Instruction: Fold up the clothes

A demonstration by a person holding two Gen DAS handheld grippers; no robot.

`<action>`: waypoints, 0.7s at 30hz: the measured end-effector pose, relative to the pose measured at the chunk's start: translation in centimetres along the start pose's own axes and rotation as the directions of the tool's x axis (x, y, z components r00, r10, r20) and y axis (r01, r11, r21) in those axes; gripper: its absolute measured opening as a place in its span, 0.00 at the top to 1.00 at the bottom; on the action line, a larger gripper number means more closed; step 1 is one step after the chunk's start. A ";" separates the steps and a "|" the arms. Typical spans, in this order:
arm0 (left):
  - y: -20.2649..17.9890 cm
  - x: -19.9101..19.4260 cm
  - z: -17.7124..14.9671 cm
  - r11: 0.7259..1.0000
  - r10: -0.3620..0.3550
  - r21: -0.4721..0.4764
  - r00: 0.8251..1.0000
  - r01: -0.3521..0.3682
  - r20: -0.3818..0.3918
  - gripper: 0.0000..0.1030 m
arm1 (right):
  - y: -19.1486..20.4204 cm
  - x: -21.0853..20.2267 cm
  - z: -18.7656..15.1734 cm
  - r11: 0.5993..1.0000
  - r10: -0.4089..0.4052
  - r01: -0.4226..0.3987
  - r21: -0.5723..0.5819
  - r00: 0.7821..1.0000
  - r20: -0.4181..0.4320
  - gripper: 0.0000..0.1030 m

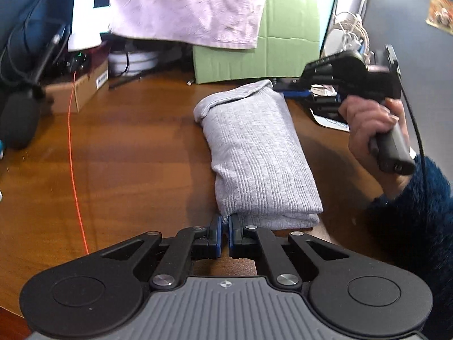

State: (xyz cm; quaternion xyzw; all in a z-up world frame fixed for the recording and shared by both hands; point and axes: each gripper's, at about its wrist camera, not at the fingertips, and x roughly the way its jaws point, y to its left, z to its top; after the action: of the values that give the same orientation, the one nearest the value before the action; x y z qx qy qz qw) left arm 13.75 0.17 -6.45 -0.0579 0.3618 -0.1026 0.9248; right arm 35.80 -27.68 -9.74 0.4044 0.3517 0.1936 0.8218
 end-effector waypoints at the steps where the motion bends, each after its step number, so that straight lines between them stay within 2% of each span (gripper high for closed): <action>1: 0.0 0.2 0.0 1.000 -0.002 -0.003 1.000 0.002 -0.004 0.95 | -0.1 0.2 0.0 1.000 -0.014 0.014 -0.002 1.000 -0.003 0.94; 5: -0.3 0.4 -0.1 1.000 0.003 0.012 1.000 -0.003 -0.005 0.95 | -0.3 0.6 -0.2 0.997 -0.073 0.073 -0.017 0.997 -0.003 0.94; 8: -0.5 0.1 -0.1 1.000 0.003 0.017 1.000 -0.003 0.014 0.95 | 0.0 0.2 -0.5 0.992 -0.115 0.117 -0.053 0.993 0.037 0.96; 13: -0.2 0.0 0.2 1.000 -0.014 0.010 0.999 0.014 0.030 0.96 | 0.9 -0.7 -1.0 0.985 -0.125 0.137 -0.106 0.985 0.117 0.96; 17: 0.4 0.5 0.2 0.999 -0.047 -0.018 0.999 0.047 -0.019 0.95 | 0.3 0.6 -0.7 0.981 -0.172 0.175 -0.089 0.984 0.042 0.95; 19: 0.4 0.4 0.1 0.998 -0.061 -0.021 0.998 0.061 -0.025 0.95 | 0.2 0.4 -0.6 0.981 -0.175 0.178 -0.080 0.984 0.044 0.90; 21: 0.4 0.2 0.1 0.998 -0.058 -0.012 0.998 0.058 -0.019 0.95 | 0.2 -0.6 -0.6 0.981 -0.175 0.181 -0.069 0.981 0.084 0.75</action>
State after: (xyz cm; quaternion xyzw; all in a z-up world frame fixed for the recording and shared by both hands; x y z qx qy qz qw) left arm 14.06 0.50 -6.59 -0.0726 0.3694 -0.1281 0.9175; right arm 34.92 -27.62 -9.54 0.3465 0.3467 0.1167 0.8638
